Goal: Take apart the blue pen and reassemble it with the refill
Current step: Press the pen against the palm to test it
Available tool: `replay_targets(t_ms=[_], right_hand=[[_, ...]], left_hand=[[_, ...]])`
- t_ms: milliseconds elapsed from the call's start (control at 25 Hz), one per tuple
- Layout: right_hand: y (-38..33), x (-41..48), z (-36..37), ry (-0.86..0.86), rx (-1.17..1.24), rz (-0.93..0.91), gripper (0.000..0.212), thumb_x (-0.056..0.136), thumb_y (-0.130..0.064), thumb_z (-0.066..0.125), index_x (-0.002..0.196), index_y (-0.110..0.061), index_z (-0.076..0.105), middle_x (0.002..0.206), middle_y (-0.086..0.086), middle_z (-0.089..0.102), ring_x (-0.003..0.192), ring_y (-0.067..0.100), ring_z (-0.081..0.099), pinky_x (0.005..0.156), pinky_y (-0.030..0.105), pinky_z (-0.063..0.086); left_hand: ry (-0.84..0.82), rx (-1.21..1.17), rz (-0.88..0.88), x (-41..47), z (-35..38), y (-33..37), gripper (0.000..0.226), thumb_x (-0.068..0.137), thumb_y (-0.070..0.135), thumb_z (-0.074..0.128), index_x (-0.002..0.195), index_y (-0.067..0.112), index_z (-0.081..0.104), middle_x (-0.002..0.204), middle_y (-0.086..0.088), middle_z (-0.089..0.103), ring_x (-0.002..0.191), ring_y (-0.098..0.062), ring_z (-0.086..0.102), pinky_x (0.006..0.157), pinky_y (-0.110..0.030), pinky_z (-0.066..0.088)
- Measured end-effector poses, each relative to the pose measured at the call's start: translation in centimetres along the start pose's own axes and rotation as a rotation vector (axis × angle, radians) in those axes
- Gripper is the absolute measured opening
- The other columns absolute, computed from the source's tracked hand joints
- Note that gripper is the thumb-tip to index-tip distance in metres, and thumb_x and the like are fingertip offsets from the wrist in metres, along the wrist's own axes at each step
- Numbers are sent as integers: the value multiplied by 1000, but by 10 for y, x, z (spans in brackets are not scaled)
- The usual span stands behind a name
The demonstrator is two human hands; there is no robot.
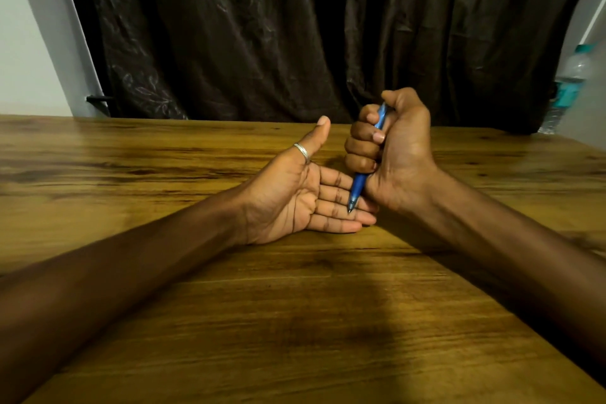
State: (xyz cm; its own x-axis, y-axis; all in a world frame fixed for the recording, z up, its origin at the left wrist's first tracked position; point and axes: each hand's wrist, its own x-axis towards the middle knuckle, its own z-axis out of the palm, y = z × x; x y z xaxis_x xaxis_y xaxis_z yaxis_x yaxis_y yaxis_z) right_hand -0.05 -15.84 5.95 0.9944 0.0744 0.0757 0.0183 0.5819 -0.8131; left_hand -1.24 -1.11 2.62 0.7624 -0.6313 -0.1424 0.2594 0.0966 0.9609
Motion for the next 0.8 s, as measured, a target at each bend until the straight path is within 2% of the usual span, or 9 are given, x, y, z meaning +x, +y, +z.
replay_targets(t_ms=[200,520,800], right_hand=[[1,3,-2,6,14,5,47,95,-42,36,54,-21,42,42,-8,26,34,8,16,33,17,15],[-1,1,-2,-7,3,-2,48,96,-42,36,53,-21,41,44,-8,26,36,8,16,35,19,12],[-2,2,-2,-5,-10,4,47,97,-41,34,55,-21,38,42,-8,25,33,8,16,33,16,13]], left_hand=[[1,13,6,0,-1,-1,103,85,80,35,130,-10,55,120,-33,69,114,-40,69,98,-44,55],[-23,59,7,3,-2,-1,100,85,78,36,125,-10,59,117,-32,71,113,-39,70,95,-43,57],[-40,71,1,4,-3,-2,98,86,78,38,128,-9,57,119,-31,70,114,-38,69,96,-42,57]])
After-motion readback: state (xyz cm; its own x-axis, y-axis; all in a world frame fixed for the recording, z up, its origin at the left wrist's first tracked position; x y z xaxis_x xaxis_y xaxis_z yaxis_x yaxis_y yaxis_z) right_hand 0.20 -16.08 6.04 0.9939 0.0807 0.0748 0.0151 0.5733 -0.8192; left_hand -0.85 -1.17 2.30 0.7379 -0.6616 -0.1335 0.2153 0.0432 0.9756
